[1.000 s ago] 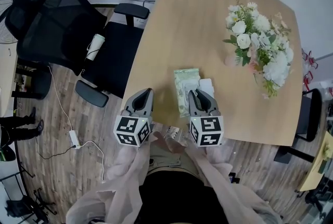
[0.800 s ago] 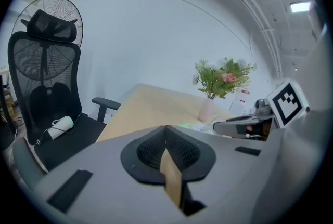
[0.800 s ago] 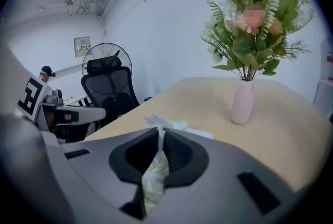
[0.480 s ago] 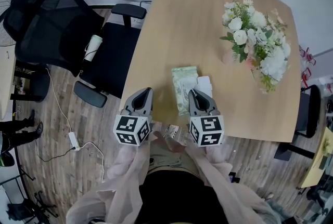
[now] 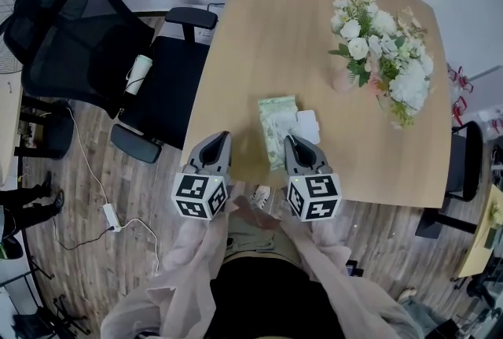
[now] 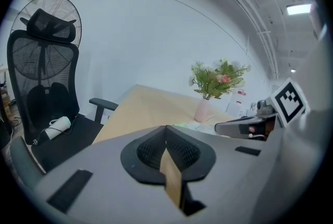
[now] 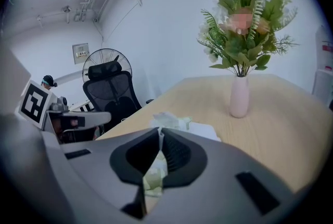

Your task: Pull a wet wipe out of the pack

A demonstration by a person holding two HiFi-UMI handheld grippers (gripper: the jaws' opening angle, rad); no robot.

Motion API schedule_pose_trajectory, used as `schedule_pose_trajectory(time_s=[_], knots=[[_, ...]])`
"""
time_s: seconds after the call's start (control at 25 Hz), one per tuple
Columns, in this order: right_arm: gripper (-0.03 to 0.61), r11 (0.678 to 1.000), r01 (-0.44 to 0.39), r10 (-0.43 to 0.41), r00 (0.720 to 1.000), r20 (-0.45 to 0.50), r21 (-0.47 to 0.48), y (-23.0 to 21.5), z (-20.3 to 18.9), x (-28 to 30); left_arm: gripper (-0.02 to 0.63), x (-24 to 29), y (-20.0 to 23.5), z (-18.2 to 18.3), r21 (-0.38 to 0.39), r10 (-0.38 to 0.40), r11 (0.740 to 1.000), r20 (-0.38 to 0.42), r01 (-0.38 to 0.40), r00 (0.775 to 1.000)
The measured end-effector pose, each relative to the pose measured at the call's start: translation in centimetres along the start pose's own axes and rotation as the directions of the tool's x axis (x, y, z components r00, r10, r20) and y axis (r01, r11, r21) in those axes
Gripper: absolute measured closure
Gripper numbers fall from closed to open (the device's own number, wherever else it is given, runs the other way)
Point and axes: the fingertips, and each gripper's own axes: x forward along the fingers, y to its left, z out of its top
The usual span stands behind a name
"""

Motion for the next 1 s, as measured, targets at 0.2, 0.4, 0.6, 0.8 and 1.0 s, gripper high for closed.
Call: schedule_pose_trajectory(time_s=[0.2, 0.4, 0.6, 0.8, 1.0], knots=[[0.56, 1.0, 0.019, -0.019, 1.0, 0.005, 0.007, 0.5, -0.4, -0.7, 0.603, -0.9, -0.1, -0.2, -0.003, -0.013, 1.0, 0.01, 0.013, 1.0], [0.56, 0.999, 0.044, -0.044, 0.999, 0.016, 0.006, 1.1, -0.1, -1.2, 0.603, -1.7, 0.3, 0.2, 0.0, -0.025, 1.0, 0.014, 0.025, 1.0], [0.56, 0.997, 0.076, -0.077, 0.997, 0.029, 0.023, 1.3, 0.4, -1.8, 0.603, -2.3, 0.4, 0.8, 0.018, -0.045, 0.999, 0.008, 0.045, 0.999], [0.56, 0.994, 0.099, -0.1, 0.994, 0.031, 0.039, 2.0, 0.5, -2.3, 0.603, -3.0, 0.7, 1.5, 0.031, -0.061, 0.998, 0.004, 0.061, 0.998], [0.56, 0.992, 0.119, -0.12, 0.992, 0.034, 0.044, 2.2, 0.7, -2.7, 0.603, -3.4, 0.7, 2.0, 0.036, -0.074, 0.997, 0.006, 0.074, 0.997]])
